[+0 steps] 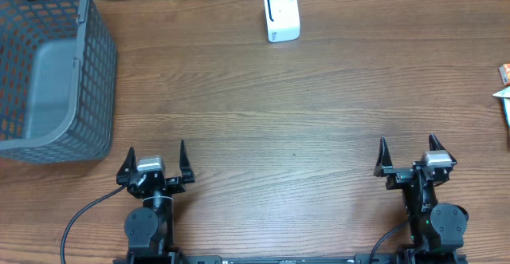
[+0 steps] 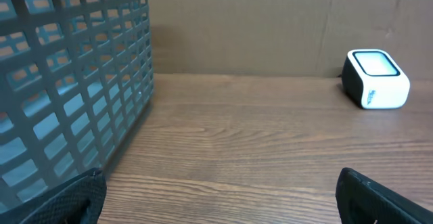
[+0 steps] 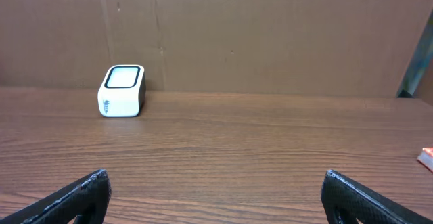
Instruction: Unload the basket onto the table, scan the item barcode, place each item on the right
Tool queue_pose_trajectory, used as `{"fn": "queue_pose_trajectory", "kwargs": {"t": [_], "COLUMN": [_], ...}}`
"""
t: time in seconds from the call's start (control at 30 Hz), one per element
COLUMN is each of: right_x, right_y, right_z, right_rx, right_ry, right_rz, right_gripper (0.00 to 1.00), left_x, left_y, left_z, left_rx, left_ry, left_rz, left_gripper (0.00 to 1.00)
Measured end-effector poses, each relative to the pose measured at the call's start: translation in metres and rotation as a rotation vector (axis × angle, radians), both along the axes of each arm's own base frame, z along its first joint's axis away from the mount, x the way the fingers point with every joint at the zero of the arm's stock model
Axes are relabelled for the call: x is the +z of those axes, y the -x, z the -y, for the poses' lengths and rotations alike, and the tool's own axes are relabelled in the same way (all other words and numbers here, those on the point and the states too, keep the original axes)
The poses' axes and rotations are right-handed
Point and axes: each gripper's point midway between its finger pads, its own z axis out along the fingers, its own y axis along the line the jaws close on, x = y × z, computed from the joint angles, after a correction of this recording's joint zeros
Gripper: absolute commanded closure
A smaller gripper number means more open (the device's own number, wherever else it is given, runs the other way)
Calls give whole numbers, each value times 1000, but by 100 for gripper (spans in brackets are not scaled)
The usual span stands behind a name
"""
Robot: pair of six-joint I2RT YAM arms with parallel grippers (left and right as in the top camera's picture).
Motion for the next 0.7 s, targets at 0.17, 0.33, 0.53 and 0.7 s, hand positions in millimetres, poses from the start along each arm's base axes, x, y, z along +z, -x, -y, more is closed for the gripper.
{"fn": "queue_pose_trajectory", "kwargs": {"t": [0.17, 0.33, 0.53, 0.7], "right_x": [0, 0, 0, 0], "right_y": [0, 0, 0, 0], "right_z": [0, 0, 0, 0], "right_rx": [0, 0, 0, 0], "right_ry": [1, 1, 1, 0], "right_rz": [0, 0, 0, 0], "right_gripper": [0, 0, 0, 0], "left_x": [0, 0, 0, 0], "left_y": [0, 0, 1, 1], "left_z": [0, -2, -4, -4], "left_rx": [-1, 11, 27, 29], "left_ry": [-19, 7, 32, 32], "left_rz": [-3, 2, 6, 6], "left_gripper": [0, 0, 0, 0]}}
